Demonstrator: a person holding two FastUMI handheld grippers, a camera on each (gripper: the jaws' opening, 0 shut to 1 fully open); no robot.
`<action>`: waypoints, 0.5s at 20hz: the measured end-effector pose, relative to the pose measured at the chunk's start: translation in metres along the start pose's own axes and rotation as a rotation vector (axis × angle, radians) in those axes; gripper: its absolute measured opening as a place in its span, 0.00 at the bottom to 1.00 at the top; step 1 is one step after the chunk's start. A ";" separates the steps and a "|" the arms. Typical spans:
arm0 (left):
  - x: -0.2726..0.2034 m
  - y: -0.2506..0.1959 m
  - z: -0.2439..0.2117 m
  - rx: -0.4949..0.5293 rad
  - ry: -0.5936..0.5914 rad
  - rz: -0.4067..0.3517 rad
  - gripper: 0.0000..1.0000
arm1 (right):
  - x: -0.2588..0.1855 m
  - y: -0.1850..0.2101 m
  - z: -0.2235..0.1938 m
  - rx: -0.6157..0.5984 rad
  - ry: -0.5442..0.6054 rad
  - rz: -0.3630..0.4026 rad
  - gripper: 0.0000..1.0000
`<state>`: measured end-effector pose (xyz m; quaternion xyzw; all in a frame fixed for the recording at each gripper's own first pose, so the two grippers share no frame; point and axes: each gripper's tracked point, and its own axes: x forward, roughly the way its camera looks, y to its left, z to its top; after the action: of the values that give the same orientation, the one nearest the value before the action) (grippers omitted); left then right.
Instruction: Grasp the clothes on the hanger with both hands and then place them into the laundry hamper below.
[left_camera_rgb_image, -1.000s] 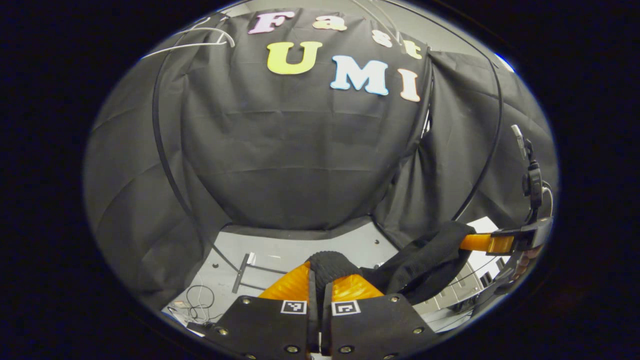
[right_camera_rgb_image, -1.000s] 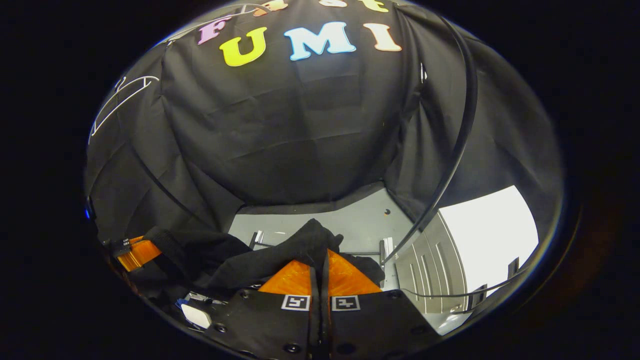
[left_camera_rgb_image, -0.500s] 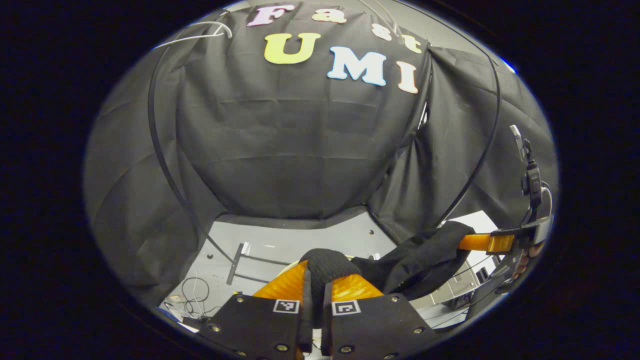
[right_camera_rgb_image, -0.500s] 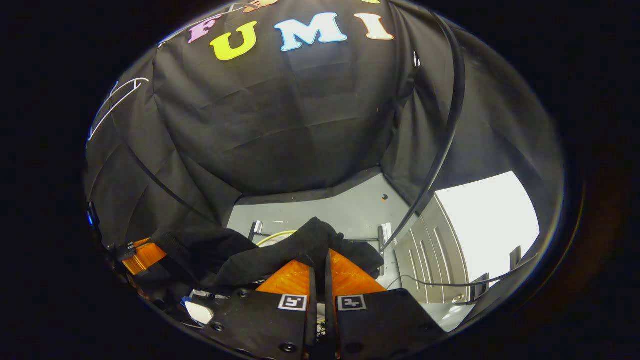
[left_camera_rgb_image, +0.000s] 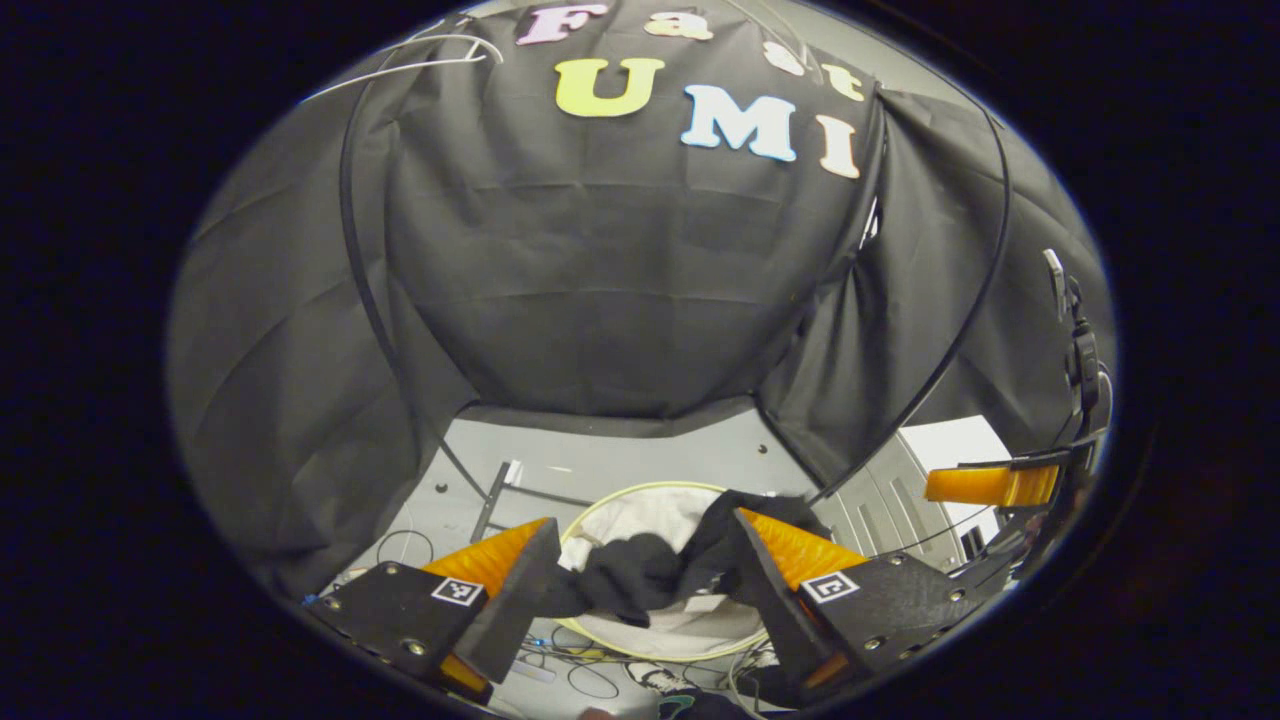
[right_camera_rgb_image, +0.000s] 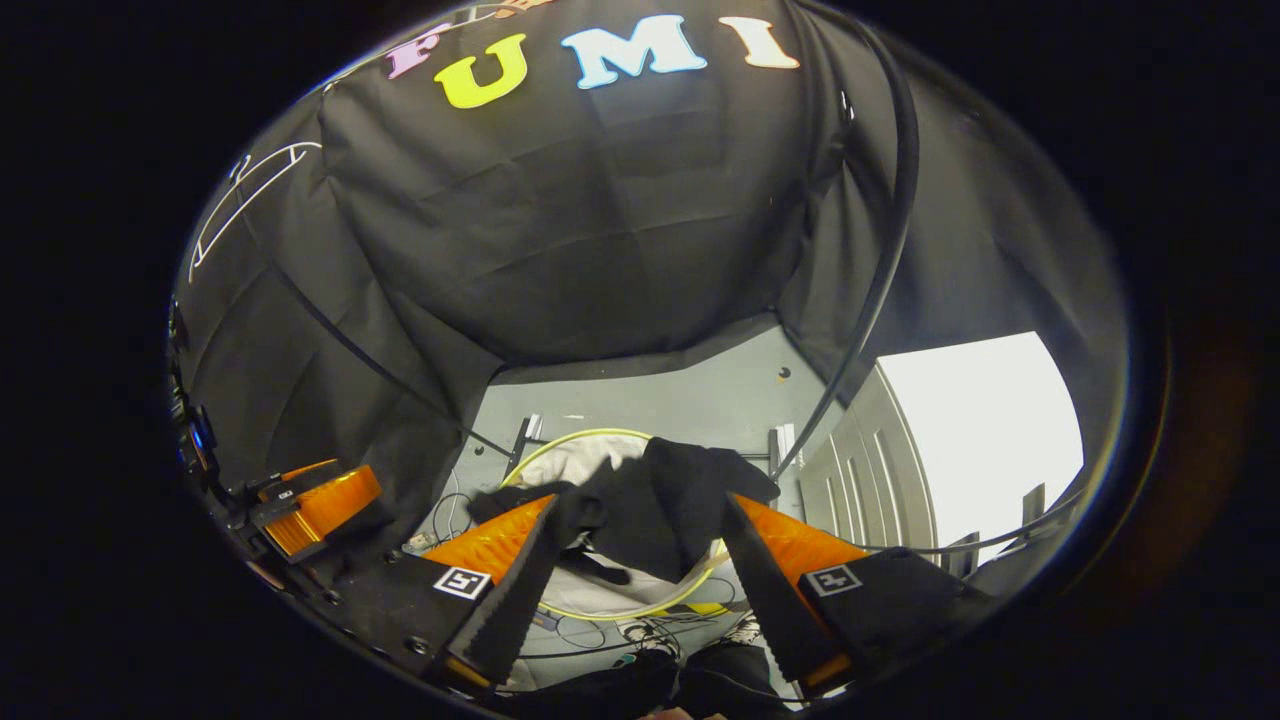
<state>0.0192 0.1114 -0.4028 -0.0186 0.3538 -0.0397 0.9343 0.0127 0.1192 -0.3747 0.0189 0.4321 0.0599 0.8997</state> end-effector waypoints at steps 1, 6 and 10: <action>-0.003 -0.001 0.007 0.011 -0.013 0.005 1.00 | -0.005 -0.004 0.004 0.002 -0.013 -0.008 0.98; -0.039 -0.019 0.065 0.095 -0.121 0.017 0.99 | -0.044 -0.031 0.040 0.028 -0.142 -0.052 0.98; -0.077 -0.042 0.117 0.105 -0.225 0.054 1.00 | -0.071 -0.057 0.078 0.000 -0.252 -0.062 0.98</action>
<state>0.0368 0.0767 -0.2619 0.0355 0.2447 -0.0305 0.9685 0.0348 0.0555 -0.2757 0.0129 0.3159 0.0292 0.9482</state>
